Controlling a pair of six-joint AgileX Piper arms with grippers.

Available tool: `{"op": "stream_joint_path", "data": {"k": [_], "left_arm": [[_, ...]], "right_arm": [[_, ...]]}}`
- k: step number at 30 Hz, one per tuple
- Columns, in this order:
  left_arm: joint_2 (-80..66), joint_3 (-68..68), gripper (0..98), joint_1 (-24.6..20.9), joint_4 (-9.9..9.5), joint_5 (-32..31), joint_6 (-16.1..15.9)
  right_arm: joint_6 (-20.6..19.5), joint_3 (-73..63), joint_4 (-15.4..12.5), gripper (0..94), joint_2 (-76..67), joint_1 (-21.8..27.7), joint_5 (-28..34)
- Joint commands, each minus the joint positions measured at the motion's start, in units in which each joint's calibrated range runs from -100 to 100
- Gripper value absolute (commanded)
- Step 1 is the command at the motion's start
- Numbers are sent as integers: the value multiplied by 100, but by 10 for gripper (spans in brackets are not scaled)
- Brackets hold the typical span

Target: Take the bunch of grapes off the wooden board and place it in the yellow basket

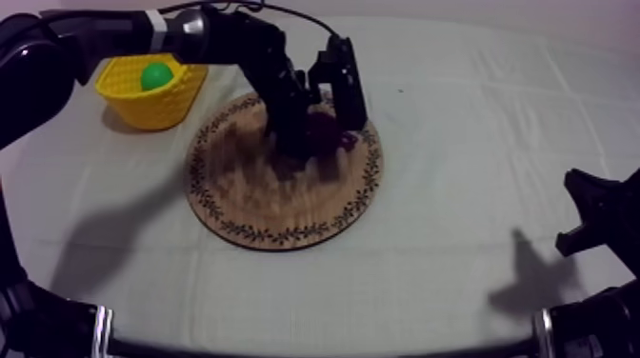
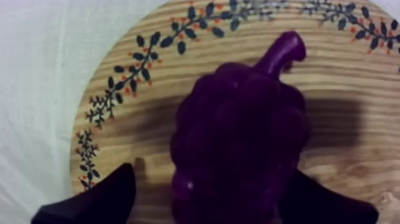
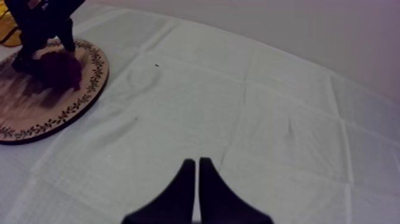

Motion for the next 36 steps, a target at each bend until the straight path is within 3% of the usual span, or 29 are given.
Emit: {"op": "stream_joint_path", "data": {"k": [1, 6, 12, 20, 36], "left_arm": [[17, -19, 681, 2, 34, -71, 28], [72, -158, 456, -17, 115, -86, 45], [10, -256, 297, -69, 250, -65, 42], [-382, -128, 257, -261, 407, 129, -91], [-2735, 1276, 269, -931, 367, 412, -63]], "right_arm": [[1, -3, 1, 4, -1, 2, -3], [1, -3, 1, 4, -1, 2, -3], [1, -3, 1, 4, -1, 2, -3], [2, -3, 1, 4, -1, 2, -3], [-2, -3, 1, 4, -1, 2, -3]]}}
